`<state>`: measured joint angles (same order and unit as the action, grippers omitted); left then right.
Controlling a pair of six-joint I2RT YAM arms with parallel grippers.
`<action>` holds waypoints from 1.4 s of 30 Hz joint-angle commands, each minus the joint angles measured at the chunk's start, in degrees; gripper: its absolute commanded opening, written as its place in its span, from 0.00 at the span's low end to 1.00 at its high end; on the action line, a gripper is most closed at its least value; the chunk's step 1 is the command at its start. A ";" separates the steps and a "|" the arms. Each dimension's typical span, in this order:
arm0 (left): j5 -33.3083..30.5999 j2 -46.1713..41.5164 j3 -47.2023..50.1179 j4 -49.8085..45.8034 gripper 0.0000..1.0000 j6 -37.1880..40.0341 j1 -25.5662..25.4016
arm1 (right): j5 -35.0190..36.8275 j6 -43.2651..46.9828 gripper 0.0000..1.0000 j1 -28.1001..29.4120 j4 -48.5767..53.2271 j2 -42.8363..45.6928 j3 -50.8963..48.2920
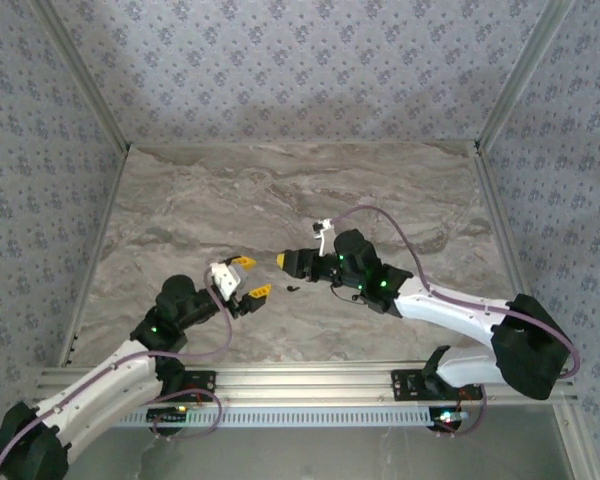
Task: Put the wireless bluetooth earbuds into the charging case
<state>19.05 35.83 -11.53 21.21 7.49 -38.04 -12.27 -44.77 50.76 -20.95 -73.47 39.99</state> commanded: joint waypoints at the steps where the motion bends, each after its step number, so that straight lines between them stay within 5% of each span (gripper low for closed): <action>1: 0.38 1.93 -0.69 3.96 0.66 3.81 -1.18 | 0.94 -0.71 0.42 2.03 -6.63 1.32 -0.09; 26: -0.02 3.43 -1.91 13.68 0.58 -4.65 -2.93 | 5.78 0.12 0.42 7.82 -8.36 0.19 -0.42; 38: 2.09 3.28 -3.48 13.04 0.33 -7.17 -3.59 | 6.63 0.86 0.43 8.56 -7.42 0.38 -0.65; 42: 2.09 3.83 -4.28 11.40 0.21 -7.46 -3.53 | 8.98 4.41 0.57 8.55 -5.83 3.92 -1.88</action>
<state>19.42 39.57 -12.78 31.55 1.13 -41.30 -5.19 -44.12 58.83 -27.75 -72.69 39.48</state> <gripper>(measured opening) 0.240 0.546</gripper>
